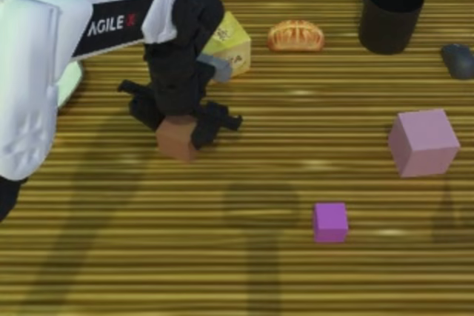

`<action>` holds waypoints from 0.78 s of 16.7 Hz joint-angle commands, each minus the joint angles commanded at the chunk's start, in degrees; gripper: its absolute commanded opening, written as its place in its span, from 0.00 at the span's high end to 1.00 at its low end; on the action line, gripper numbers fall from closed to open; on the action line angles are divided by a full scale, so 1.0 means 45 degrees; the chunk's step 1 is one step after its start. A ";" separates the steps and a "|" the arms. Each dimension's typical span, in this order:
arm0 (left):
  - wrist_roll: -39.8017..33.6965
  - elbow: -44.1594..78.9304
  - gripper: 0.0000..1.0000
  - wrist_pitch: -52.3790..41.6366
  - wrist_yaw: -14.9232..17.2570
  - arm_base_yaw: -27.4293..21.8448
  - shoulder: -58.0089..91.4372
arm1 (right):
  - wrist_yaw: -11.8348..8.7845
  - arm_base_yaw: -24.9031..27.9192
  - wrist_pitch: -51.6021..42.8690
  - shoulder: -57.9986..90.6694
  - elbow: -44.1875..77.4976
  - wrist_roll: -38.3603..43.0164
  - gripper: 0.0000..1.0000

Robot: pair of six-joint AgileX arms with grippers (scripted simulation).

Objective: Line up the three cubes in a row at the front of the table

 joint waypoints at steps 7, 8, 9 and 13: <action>0.0000 0.0000 1.00 0.0000 0.0000 0.0000 0.0000 | 0.0000 0.0000 0.0000 0.0000 0.0000 0.0000 0.00; 0.0000 0.0000 1.00 0.0000 0.0000 0.0000 0.0000 | 0.0000 0.0000 0.0000 0.0000 0.0000 0.0000 0.00; 0.0000 0.0000 1.00 0.0000 0.0000 0.0000 0.0000 | 0.0000 0.0000 0.0000 0.0000 0.0000 0.0000 0.00; 0.0011 0.0115 1.00 -0.0118 -0.0003 0.0016 -0.0297 | 0.0000 0.0000 0.0000 0.0000 0.0000 0.0000 0.00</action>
